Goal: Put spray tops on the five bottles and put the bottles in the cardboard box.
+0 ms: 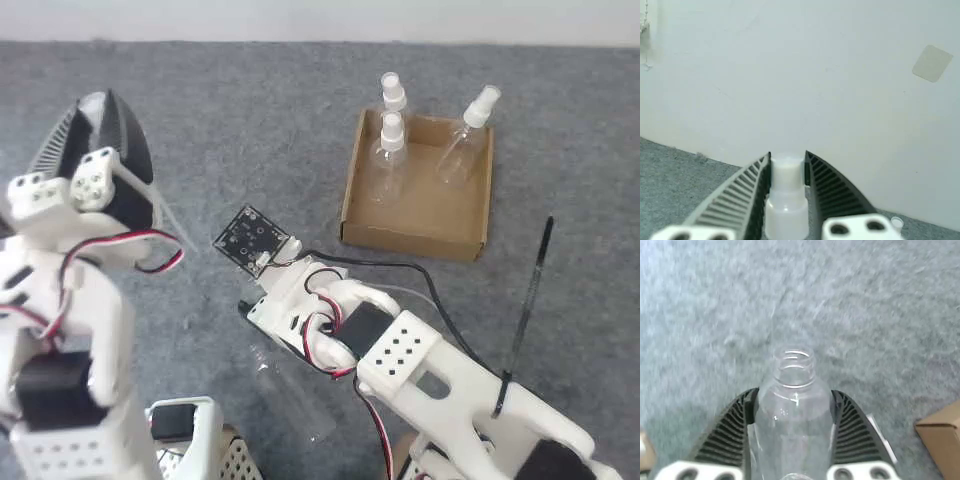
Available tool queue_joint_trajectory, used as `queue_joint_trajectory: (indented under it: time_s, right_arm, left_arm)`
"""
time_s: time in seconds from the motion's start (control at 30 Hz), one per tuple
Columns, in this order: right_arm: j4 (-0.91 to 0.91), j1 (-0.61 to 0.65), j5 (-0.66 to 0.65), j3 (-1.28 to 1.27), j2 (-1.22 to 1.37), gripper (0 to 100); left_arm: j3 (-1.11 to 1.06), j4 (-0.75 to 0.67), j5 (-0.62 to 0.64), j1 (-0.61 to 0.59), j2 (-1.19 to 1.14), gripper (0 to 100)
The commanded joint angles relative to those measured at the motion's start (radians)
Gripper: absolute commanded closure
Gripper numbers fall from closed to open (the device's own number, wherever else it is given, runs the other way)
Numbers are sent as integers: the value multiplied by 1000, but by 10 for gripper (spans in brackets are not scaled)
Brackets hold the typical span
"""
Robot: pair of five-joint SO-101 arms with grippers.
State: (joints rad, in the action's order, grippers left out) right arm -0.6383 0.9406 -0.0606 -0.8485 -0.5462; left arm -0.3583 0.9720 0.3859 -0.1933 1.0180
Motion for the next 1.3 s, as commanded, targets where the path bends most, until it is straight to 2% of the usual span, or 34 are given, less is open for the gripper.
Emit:
queue_joint_trajectory:
  time_s: [0.0,0.1,0.3,0.53,0.9,1.13,1.27]
  right_arm:
    - [139,5,25,-49,-59,993]
    - [228,5,25,-109,-85,993]
    - [303,4,25,-233,-240,993]
    - [338,7,23,-351,-409,993]
    - [335,7,23,-373,-420,993]
    - [338,7,23,-377,-420,993]
    - [331,2,18,-377,-426,993]
  left_arm:
    - [-38,-83,48,5,3,971]
    - [-44,-77,51,6,3,971]
    - [-51,8,48,97,-5,971]
    - [-168,-75,51,120,5,971]
    - [-165,-98,52,190,5,971]
    - [-174,-92,51,190,-2,971]
    - [-254,-78,49,207,5,971]
